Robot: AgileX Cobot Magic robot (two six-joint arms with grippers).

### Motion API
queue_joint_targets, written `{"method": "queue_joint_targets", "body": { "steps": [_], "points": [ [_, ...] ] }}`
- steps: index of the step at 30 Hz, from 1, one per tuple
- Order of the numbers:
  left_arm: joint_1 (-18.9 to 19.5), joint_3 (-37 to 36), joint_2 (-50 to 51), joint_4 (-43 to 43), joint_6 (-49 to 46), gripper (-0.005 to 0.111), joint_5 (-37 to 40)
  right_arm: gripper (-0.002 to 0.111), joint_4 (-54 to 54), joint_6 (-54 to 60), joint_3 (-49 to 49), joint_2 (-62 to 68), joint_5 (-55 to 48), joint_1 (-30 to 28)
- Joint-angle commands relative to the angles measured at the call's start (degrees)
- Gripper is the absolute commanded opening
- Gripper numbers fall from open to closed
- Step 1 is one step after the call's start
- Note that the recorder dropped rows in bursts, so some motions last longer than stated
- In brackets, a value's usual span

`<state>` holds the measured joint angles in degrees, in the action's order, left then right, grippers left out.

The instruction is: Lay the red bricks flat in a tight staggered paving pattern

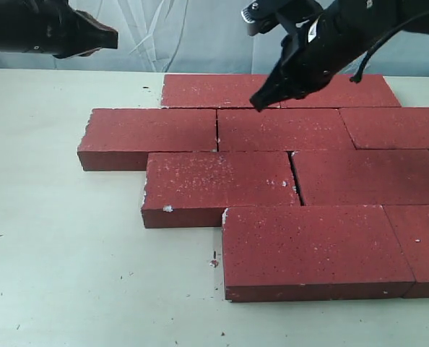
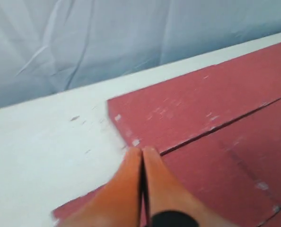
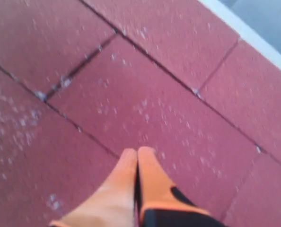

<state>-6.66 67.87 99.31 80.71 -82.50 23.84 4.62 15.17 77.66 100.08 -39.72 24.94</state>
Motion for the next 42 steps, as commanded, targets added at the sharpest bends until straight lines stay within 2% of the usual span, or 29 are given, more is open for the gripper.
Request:
{"method": "queue_joint_targets", "body": {
  "steps": [1, 3, 5, 8, 10, 13, 22, 33, 42],
  "points": [
    [0.05, 0.31, -2.79, -46.93, 41.52, 0.0, -5.72, -0.001, 5.57, 0.26, 3.99, -0.45, -17.58, -3.64],
    [0.27, 0.78, -4.02, -66.31, 58.03, 0.0, -1.12, -0.001, 7.0, 0.02, 4.29, -0.66, -21.98, -5.77],
    [0.27, 1.87, -5.05, -83.35, 70.99, 0.0, 7.6, -0.001, 8.33, -1.12, 4.29, -1.2, -24.64, -8.84],
    [0.27, 2.44, -6.77, -97.14, 80.26, 0.0, 18.48, -0.001, 7.95, -5.71, 4.29, -2.98, -23.58, -14.21],
    [0.27, 2.44, -8.26, -101.8, 82.5, 0.0, 21.47, -0.001, 7.2, -7.78, 4.11, -4.54, -22.96, -16.88],
    [0.27, 1.48, -11.35, -101.43, 85.14, 0.0, 17.85, -0.001, 6.91, -8.03, 0.78, -8.84, -20.64, -19.38],
    [0.27, -10.39, -22.01, -98.77, 85.14, 0.0, -6.04, -0.001, 6.68, -11.2, -14.92, -27.16, 2.14, -20.99],
    [0.27, -19.16, -34.52, -100.11, 85.03, 0.0, -15.66, -0.001, 2.43, -11.2, -34.2, -48.58, 23.3, -20.88],
    [0.27, -30.22, -50.49, -96.6, 85.03, 0.0, -23.27, -0.001, 0.99, -10.93, -43.29, -62.82, 30.5, -20.88]
  ]
}}
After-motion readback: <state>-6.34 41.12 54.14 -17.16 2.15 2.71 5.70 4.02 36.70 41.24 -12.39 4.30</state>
